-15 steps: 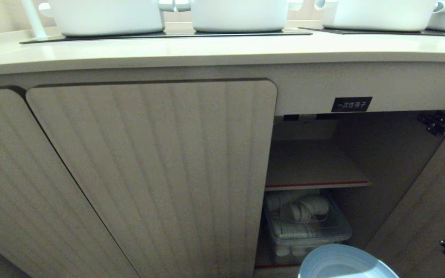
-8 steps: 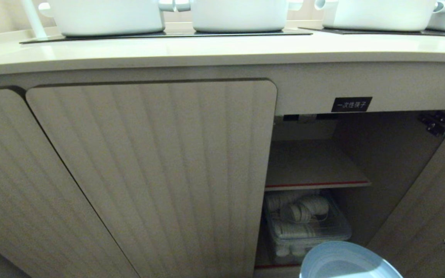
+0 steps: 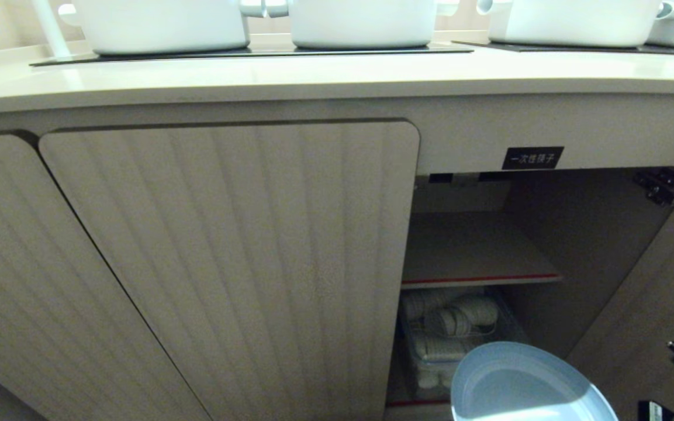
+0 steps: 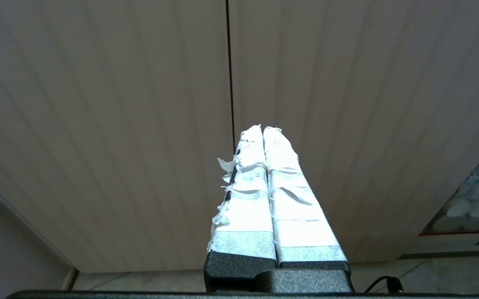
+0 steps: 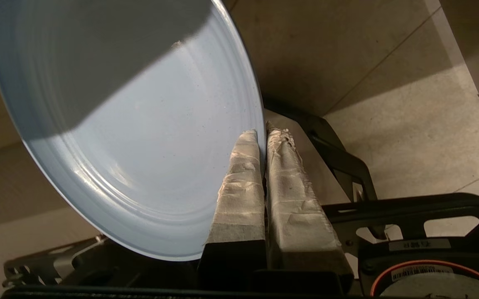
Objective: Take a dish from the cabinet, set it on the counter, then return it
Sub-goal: Put it back into the cabinet
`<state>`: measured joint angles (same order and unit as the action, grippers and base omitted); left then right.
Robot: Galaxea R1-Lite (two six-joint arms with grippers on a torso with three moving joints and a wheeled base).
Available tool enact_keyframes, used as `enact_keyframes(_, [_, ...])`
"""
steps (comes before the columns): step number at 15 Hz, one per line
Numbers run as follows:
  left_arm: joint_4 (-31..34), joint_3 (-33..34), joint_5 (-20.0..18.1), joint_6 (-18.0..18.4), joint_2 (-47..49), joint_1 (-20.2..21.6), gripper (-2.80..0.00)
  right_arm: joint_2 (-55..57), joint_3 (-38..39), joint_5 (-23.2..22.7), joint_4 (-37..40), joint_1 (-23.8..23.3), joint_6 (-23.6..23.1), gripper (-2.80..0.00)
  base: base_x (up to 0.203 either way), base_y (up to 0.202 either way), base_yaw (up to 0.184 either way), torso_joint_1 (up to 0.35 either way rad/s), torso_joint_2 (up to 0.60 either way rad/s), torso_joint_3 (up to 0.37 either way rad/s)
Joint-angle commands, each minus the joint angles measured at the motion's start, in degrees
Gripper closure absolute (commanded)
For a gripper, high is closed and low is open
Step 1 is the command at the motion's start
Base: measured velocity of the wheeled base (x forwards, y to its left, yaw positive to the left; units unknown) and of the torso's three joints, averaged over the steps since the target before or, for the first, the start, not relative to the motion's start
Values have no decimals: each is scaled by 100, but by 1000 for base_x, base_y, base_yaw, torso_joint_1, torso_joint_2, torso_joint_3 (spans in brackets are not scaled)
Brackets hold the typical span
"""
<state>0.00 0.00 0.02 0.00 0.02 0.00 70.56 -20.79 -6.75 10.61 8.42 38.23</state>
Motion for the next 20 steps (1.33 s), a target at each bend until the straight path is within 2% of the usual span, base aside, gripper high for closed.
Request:
enact_keyframes(1, [0,0,-2,0,-2,0,0,165,-115,-9,3,-91,26,0,0,0,0,0,0,0])
enact_keyframes(6, [0,0,-2,0,-2,0,0,448,-371,-10,3,-366,35,0,0,0,0,0,0,0])
enact_keyframes(9, [0,0,-2,0,-2,0,0,687,-563,-19,-17,-377,35,0,0,0,0,0,0,0])
enact_keyframes(15, [0,0,-2,0,-2,0,0,1179,-646,-19,-645,-376,69,0,0,0,0,0,0,0])
enact_keyframes(16, [0,0,-1,0,-2,0,0,1271,-658,-19,-784,-376,198,0,0,0,0,0,0,0])
enact_keyframes(20, [0,0,-2,0,-2,0,0,1548,-856,-52,-867,-368,307,0,0,0,0,0,0,0])
